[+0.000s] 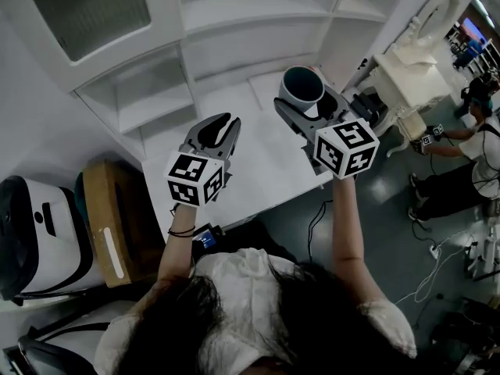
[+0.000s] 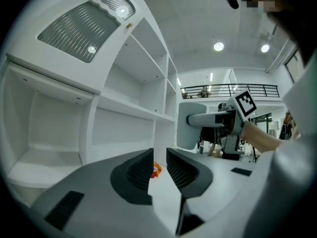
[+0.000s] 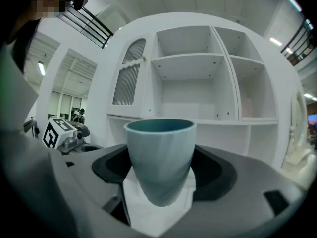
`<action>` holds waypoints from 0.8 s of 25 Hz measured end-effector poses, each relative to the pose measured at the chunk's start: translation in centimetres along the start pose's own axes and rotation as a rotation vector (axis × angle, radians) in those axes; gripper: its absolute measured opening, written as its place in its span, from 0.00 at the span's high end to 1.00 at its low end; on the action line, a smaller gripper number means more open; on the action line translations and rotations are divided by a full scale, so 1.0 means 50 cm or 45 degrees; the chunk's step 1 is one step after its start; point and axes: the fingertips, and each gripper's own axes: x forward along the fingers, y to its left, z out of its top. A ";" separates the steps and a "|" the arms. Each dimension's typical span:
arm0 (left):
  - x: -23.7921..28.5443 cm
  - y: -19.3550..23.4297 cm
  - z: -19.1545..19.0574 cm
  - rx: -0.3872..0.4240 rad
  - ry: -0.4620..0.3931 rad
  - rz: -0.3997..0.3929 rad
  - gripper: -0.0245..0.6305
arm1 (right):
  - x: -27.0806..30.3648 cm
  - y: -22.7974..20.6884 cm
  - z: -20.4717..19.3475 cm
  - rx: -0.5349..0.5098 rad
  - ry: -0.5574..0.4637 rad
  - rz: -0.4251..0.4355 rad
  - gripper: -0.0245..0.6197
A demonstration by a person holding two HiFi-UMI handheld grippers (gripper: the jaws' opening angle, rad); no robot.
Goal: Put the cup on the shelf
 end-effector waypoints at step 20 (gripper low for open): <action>0.090 0.075 0.054 0.030 -0.060 0.290 0.82 | 0.321 -0.171 0.355 0.012 -0.101 0.438 0.41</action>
